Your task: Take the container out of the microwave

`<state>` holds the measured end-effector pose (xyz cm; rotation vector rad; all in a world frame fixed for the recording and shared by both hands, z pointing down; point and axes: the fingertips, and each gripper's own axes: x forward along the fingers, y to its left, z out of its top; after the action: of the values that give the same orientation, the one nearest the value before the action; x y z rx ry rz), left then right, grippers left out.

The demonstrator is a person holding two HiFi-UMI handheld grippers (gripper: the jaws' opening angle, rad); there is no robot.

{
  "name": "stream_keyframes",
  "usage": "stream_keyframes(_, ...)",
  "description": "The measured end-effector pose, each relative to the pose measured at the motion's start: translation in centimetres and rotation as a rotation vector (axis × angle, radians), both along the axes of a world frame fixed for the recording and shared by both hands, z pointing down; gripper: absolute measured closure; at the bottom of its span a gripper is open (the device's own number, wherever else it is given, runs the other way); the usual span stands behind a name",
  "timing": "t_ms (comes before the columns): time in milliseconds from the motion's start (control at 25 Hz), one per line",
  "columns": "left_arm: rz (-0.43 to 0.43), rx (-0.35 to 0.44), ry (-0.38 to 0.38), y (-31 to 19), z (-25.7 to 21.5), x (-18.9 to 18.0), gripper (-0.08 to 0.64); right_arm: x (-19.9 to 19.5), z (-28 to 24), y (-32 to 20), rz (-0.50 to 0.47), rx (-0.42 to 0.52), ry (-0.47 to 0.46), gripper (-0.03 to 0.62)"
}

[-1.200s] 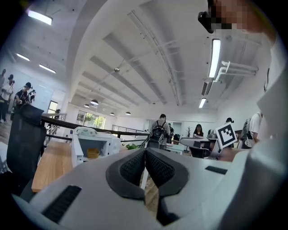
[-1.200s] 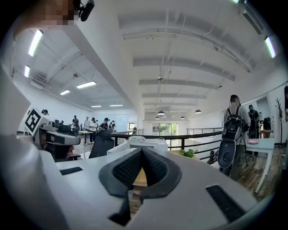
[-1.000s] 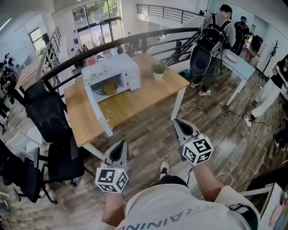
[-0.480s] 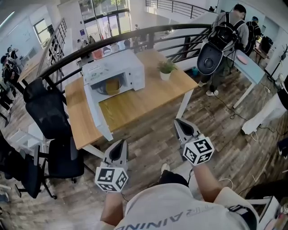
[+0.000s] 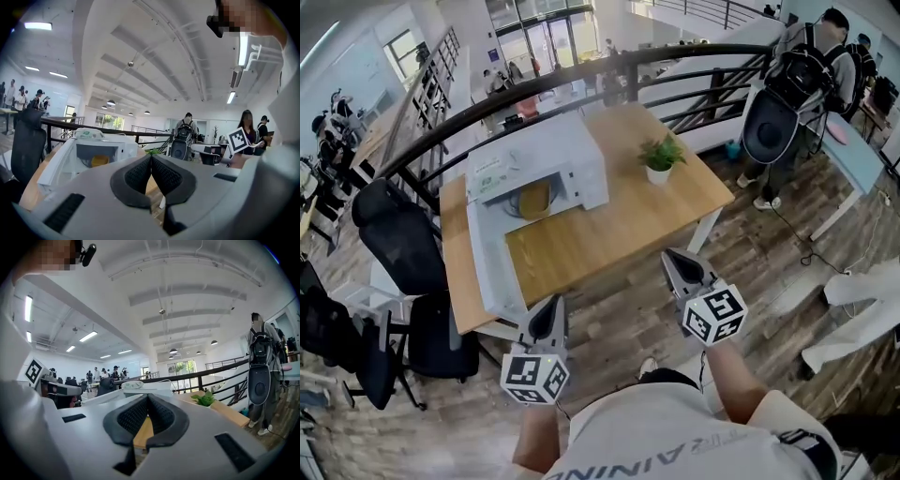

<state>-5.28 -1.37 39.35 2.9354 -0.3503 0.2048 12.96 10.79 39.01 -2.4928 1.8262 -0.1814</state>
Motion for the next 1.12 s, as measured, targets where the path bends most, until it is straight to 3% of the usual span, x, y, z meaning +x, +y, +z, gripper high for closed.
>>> stream_keyframes(320, -0.086, -0.002, -0.009, -0.9, 1.0, 6.5, 0.528, 7.0, 1.4, -1.2, -0.1, -0.035, 0.006, 0.571)
stream_keyframes(840, -0.086, -0.004, -0.031, -3.5, 2.1, 13.4, 0.528, 10.8, 2.4, -4.3, -0.203, -0.072, 0.029, 0.571)
stream_keyframes(1120, -0.129, 0.002, -0.039, -7.6, 2.6, 14.2, 0.529, 11.8, 2.3, -10.3, -0.28, -0.066, 0.04, 0.571)
